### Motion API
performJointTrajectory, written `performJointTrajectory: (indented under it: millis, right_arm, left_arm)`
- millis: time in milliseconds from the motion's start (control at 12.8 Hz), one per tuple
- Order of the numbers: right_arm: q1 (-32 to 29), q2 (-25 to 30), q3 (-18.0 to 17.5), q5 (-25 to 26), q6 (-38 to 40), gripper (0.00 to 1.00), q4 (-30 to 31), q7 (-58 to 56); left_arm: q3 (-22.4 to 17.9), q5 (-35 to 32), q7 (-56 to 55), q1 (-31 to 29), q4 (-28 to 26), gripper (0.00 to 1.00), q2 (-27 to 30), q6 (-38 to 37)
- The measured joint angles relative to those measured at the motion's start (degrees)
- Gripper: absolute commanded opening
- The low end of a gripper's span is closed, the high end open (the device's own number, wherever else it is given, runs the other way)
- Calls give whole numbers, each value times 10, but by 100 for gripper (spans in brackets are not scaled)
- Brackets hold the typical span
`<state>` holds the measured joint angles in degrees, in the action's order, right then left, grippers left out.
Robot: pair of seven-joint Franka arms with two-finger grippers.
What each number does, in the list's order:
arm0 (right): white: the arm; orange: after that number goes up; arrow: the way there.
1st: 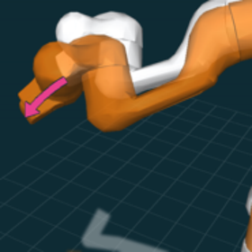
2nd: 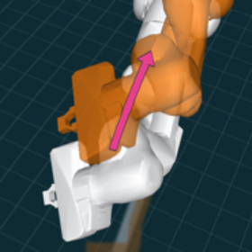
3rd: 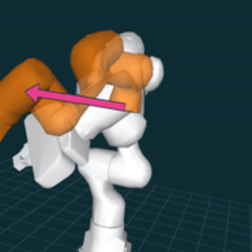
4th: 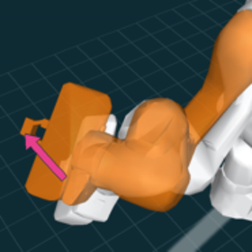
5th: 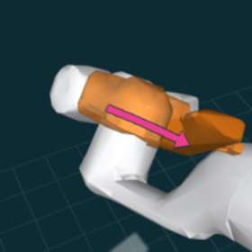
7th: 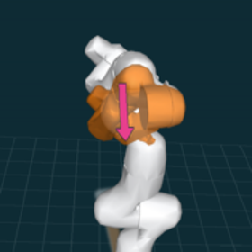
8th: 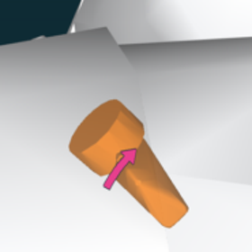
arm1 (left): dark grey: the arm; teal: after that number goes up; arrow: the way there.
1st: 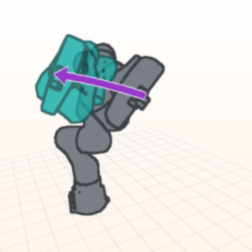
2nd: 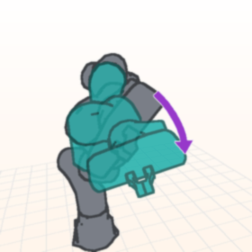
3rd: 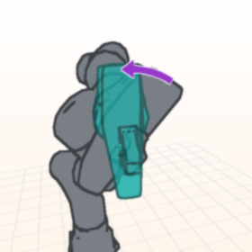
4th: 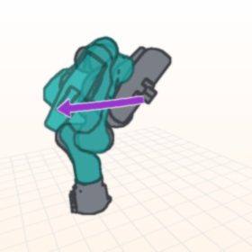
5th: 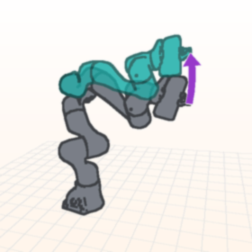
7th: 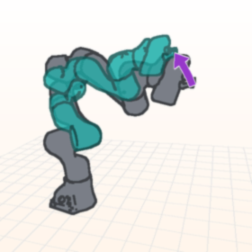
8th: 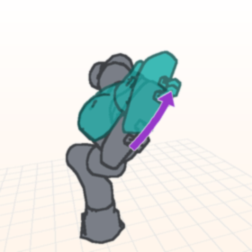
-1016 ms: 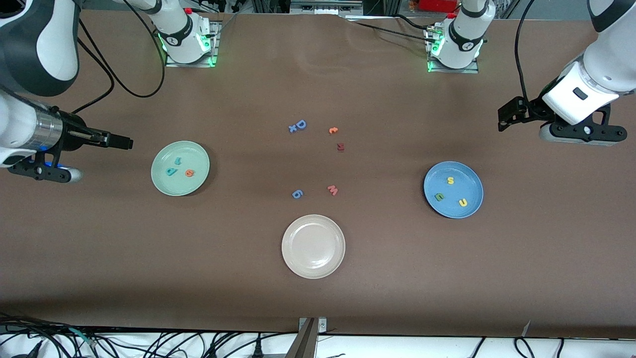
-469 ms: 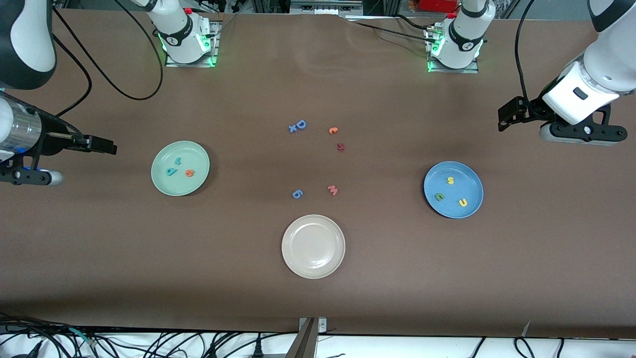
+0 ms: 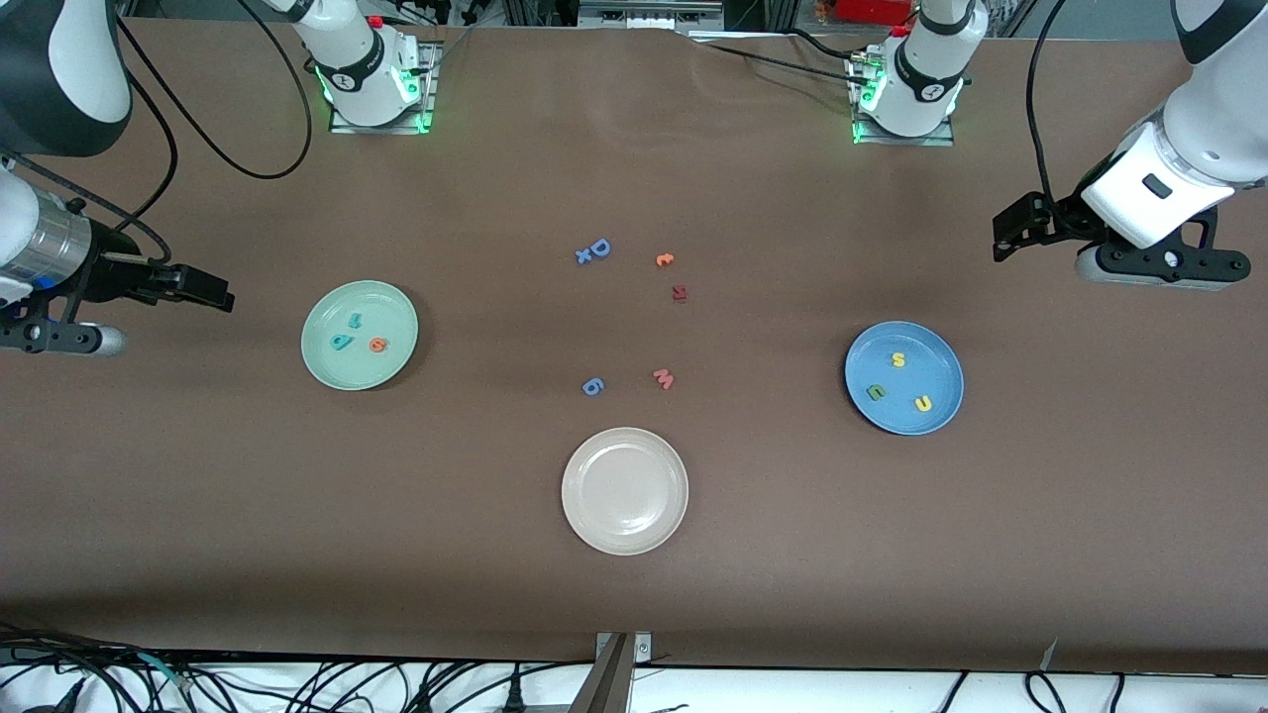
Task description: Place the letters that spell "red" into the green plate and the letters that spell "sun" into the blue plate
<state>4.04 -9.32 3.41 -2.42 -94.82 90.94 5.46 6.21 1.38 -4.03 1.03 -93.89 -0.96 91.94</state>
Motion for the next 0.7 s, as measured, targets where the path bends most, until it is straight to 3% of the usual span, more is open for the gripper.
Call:
performJointTrajectory:
  millis: [703]
  right_arm:
    - [0,2,-8,5,-2,100,2,0]
  left_arm:
    - [0,0,0,0,0,100,0,0]
